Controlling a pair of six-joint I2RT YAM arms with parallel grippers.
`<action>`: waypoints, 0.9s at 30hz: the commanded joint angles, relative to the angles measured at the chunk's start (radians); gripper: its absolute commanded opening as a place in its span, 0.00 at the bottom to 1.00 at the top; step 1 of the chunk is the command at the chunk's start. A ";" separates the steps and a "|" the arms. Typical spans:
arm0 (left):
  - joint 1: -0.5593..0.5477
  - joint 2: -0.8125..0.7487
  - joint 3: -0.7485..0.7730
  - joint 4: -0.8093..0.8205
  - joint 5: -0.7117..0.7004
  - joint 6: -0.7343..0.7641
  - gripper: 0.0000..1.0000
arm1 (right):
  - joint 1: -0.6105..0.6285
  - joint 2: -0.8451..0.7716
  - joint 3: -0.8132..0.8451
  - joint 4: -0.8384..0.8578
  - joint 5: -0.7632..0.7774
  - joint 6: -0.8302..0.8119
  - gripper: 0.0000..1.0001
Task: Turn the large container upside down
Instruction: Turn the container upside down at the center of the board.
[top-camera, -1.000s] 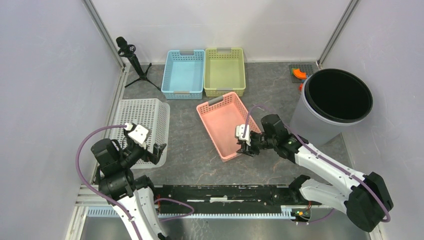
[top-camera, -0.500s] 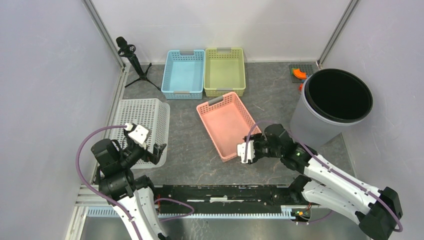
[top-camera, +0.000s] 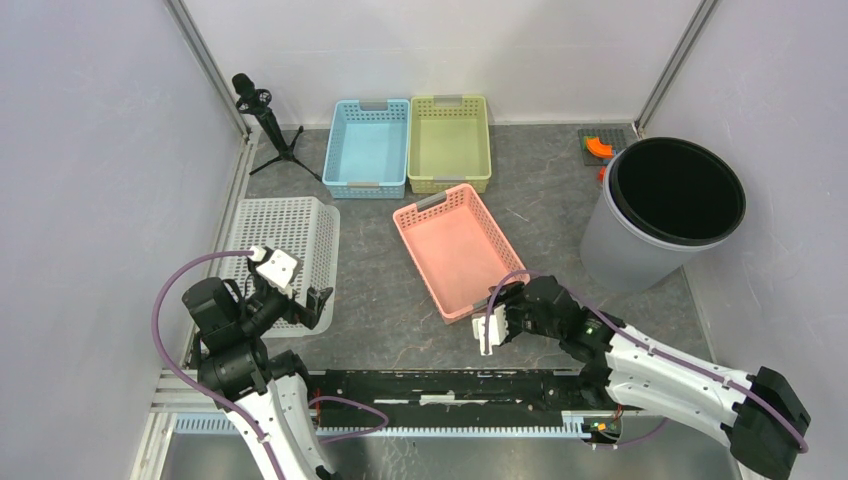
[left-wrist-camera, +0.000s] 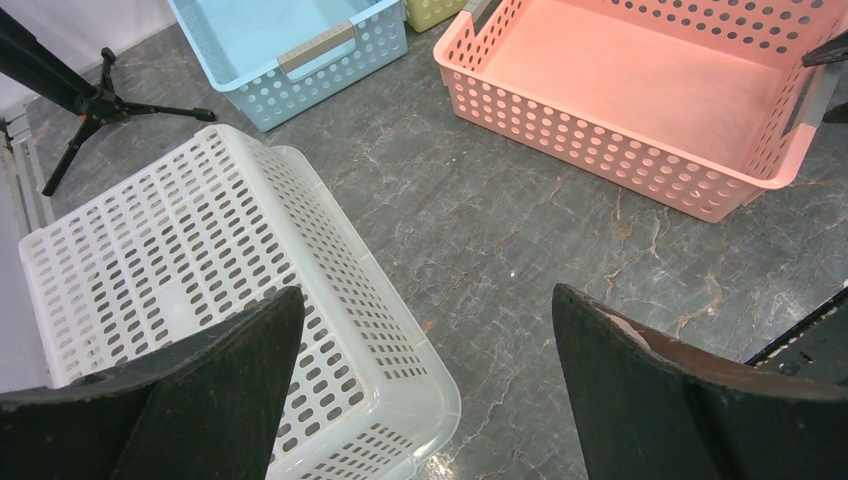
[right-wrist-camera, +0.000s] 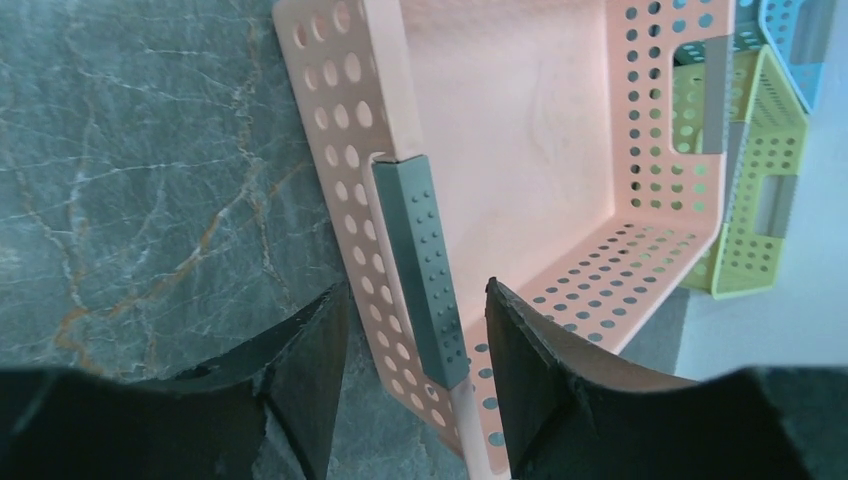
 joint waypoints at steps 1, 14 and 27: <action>0.009 -0.001 -0.002 0.024 0.015 0.012 1.00 | 0.018 -0.019 -0.025 0.145 0.065 -0.020 0.56; 0.008 0.002 -0.001 0.024 0.014 0.011 1.00 | 0.054 -0.026 -0.093 0.242 0.119 -0.061 0.47; 0.013 -0.006 -0.002 0.024 0.011 0.011 1.00 | 0.107 0.011 -0.167 0.378 0.225 -0.075 0.43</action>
